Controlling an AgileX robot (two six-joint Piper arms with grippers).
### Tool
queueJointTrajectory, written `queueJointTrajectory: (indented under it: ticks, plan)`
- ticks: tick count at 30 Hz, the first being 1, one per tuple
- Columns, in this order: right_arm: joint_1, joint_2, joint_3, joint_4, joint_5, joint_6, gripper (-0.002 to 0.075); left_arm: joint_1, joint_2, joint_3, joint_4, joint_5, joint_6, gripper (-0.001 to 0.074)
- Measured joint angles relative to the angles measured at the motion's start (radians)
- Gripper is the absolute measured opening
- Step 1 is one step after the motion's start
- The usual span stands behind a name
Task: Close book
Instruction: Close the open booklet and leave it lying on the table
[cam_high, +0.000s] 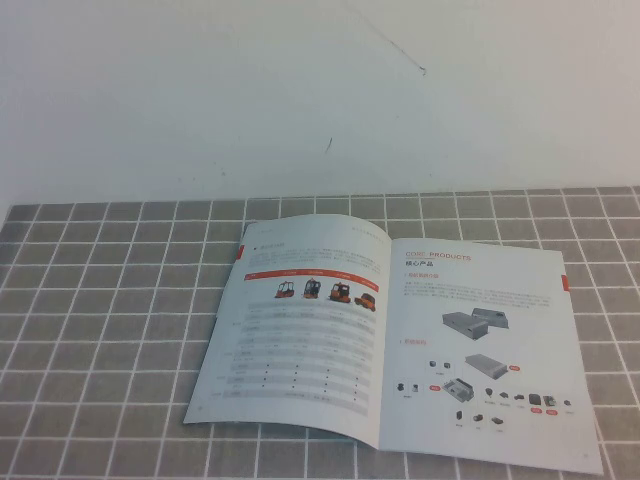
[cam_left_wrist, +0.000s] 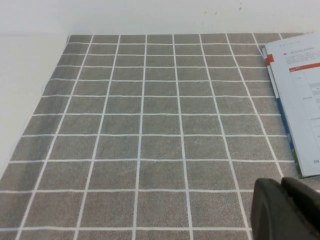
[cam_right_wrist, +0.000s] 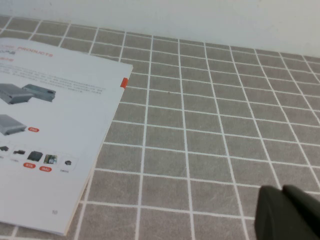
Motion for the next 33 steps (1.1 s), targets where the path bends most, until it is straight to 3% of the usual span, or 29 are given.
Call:
queueJointTrajectory:
  ticks: [33]
  plan:
    - [0.000,0.000,0.000,0.000,-0.020,0.000,-0.0001,0.000,0.000,0.000,0.003,-0.005,0.002,-0.0002]
